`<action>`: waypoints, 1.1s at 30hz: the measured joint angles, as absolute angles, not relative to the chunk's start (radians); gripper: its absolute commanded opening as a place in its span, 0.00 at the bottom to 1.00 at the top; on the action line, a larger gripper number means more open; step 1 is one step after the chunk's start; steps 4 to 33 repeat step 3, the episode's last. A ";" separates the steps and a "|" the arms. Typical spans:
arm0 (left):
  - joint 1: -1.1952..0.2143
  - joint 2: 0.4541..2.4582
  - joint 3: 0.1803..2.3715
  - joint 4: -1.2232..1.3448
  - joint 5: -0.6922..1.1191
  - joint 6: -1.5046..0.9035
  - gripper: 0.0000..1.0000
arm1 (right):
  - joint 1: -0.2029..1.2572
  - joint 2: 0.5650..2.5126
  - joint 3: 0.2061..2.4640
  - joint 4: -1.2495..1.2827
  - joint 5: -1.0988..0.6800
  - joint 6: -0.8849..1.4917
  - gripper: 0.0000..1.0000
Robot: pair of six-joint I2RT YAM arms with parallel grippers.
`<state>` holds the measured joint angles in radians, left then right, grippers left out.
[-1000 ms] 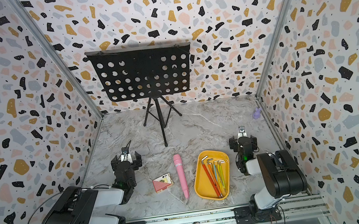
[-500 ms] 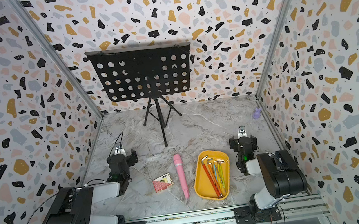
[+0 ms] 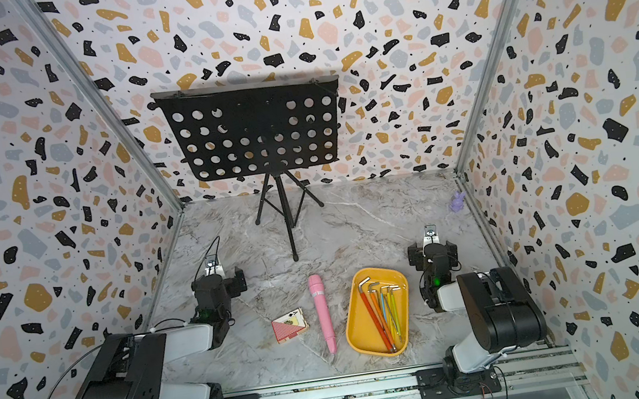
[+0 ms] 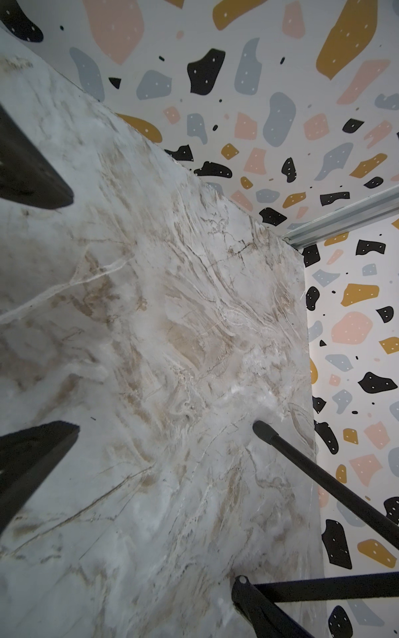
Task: Put the hex key on the desktop into the storage box
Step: Reset both arms
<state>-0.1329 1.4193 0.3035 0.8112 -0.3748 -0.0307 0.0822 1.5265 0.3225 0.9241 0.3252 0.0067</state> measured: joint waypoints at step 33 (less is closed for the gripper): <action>-0.133 1.419 0.303 0.811 -0.375 -0.031 1.00 | 0.082 1.526 0.323 0.924 0.325 0.007 1.00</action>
